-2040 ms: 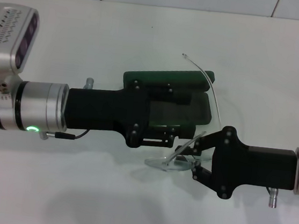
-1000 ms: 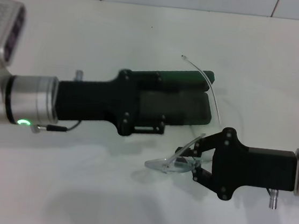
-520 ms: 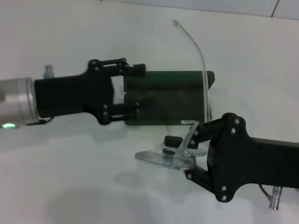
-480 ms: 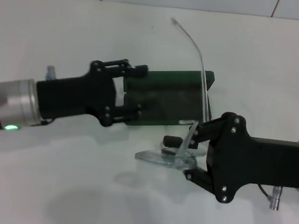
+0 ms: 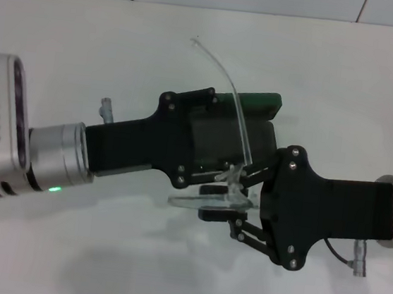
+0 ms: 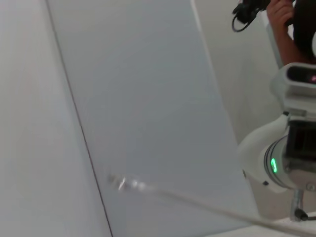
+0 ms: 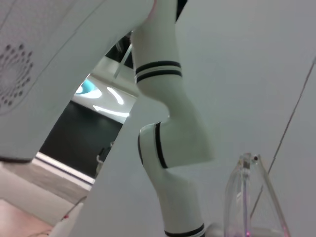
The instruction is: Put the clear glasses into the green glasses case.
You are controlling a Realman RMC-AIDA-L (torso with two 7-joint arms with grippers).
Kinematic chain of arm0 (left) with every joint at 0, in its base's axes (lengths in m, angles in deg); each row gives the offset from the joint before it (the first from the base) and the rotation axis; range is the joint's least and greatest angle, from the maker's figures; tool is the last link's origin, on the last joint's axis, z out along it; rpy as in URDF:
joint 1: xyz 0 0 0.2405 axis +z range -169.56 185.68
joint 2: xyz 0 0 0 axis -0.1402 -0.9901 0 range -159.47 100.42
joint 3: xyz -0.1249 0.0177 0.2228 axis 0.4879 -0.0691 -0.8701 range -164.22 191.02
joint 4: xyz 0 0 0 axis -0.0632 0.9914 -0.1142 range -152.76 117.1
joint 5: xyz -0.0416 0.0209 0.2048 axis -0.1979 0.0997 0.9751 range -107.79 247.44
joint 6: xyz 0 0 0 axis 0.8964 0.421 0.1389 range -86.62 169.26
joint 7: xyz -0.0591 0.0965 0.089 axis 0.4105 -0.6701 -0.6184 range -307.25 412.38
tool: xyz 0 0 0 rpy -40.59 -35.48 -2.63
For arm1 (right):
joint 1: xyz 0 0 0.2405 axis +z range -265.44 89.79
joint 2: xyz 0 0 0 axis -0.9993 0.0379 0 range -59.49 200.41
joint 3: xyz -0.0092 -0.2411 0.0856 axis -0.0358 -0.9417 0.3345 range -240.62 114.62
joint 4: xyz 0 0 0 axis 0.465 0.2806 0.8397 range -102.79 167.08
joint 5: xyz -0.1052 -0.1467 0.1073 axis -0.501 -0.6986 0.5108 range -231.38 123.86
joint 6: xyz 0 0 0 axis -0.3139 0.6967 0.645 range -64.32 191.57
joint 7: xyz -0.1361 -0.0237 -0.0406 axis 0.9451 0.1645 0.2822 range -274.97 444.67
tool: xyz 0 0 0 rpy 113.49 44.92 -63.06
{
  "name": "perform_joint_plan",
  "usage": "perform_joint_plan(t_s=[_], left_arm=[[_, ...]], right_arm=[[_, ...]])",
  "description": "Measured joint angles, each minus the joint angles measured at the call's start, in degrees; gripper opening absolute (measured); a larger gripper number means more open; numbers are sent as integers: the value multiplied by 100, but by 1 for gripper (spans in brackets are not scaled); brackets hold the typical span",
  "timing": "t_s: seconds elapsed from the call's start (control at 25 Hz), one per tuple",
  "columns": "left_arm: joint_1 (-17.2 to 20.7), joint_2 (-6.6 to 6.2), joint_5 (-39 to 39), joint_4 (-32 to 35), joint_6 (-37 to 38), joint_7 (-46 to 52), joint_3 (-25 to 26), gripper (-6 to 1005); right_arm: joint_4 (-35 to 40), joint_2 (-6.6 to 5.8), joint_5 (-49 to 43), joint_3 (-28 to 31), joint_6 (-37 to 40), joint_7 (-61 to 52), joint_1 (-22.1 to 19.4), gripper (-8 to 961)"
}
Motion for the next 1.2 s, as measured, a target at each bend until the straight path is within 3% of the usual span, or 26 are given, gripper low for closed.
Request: perform_joint_plan(t_s=[0.4, 0.68, 1.2], left_arm=[[201, 17, -243, 410, -44, -977, 2, 661], [664, 24, -841, 975, -52, -2278, 10, 661], [845, 30, -1280, 1049, 167, -2367, 9, 659]], right_arm=[[-146, 0, 508, -579, -119, -614, 160, 149], [-156, -28, 460, -638, -312, -1070, 229, 151], [-166, -60, 251, -632, -591, -1322, 234, 153]])
